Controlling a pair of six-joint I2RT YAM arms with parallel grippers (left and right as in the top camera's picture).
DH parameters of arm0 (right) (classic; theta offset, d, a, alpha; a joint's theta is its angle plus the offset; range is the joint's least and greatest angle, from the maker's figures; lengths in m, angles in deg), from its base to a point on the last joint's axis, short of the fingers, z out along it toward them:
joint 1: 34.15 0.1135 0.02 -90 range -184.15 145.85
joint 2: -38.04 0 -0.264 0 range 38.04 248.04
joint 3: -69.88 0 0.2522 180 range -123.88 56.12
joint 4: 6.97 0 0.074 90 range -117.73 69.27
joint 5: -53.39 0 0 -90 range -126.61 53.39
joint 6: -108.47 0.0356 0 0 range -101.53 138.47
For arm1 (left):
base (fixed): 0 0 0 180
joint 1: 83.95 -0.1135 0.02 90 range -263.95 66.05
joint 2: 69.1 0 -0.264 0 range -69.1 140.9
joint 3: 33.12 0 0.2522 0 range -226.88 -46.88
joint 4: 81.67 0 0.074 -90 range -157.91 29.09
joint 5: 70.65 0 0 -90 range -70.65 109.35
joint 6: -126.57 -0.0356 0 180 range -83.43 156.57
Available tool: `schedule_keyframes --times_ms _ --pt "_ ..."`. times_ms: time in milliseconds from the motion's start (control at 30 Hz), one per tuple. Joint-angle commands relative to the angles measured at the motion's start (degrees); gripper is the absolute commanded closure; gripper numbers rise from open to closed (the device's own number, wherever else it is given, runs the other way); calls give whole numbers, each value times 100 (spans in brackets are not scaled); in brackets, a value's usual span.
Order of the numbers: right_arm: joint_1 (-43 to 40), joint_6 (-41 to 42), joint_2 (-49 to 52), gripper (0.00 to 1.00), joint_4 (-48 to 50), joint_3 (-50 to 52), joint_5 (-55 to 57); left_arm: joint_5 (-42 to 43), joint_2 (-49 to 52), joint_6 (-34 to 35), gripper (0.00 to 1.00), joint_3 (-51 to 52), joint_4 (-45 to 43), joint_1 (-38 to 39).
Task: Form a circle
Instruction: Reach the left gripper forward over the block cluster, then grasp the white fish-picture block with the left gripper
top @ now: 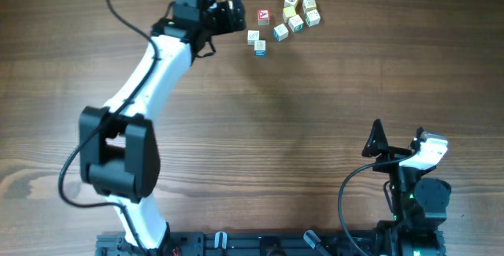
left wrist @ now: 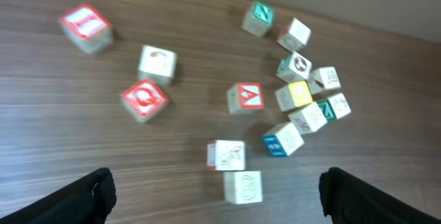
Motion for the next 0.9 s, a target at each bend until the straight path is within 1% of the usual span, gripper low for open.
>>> schedule_keyframes --times_ms 0,33,233,367,533,600,667,767,867 --pt "-28 24 -33 0 17 -26 57 107 385 87 4 -96 -297 251" --pt "-28 26 -33 0 17 -26 57 87 492 85 6 -96 -385 289" --pt "-26 24 -33 0 17 -26 57 92 1095 85 8 -96 -1010 380" --pt "-28 24 -33 0 17 -26 57 72 1434 -254 8 -96 -1399 503" --pt "-26 26 -33 0 17 -26 57 -385 1790 -573 11 -96 -1552 667" --pt "-26 26 -33 0 17 -26 57 -389 1862 -651 14 -96 -1550 675" --pt "-28 24 -33 0 17 -26 57 -610 1891 -669 19 -96 -1554 673" --pt "-28 26 -33 1 17 -26 57 -817 1891 -669 20 -96 -1617 654" --pt "-28 26 -33 0 17 -26 57 -813 1891 -667 26 -96 -1657 643"
